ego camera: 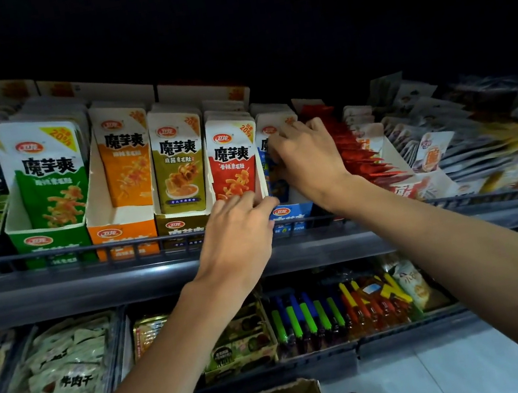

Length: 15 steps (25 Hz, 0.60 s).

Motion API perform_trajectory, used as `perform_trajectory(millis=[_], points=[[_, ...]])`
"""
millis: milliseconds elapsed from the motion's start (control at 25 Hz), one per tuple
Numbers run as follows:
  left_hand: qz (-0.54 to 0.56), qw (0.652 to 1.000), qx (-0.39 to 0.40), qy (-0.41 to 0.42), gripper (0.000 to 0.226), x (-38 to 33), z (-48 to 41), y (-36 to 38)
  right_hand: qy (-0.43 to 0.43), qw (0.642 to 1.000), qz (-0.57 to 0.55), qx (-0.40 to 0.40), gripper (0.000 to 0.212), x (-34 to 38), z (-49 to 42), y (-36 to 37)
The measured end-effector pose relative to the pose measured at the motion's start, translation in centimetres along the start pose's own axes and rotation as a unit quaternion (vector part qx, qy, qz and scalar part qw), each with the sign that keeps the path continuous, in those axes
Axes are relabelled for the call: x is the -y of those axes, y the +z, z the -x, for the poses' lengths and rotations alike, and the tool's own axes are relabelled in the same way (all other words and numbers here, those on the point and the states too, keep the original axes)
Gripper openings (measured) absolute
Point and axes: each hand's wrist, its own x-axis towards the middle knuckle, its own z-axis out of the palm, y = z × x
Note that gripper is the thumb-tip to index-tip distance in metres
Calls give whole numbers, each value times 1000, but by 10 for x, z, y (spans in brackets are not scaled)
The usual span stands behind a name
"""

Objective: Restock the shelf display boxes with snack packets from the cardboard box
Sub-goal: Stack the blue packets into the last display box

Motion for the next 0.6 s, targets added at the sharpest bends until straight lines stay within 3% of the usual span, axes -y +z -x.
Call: perform_trajectory(millis=[240,400,440,520,600], points=[[-2,998,-62,9,34,2,21,-19,24,991,-129,-17,13,-3,34,-31],[9,996,-54,66,22,14,55,-29,33,941,-330,67,19,20,79,-46],[13,997,-2,75,19,20,67,-29,24,923,-369,107,20,31,94,-47],[34,983,174,42,21,39,94,-24,-17,889,-400,220,22,55,126,-43],[37,929,368,-10,24,60,126,-15,-52,840,-414,347,23,83,162,-31]])
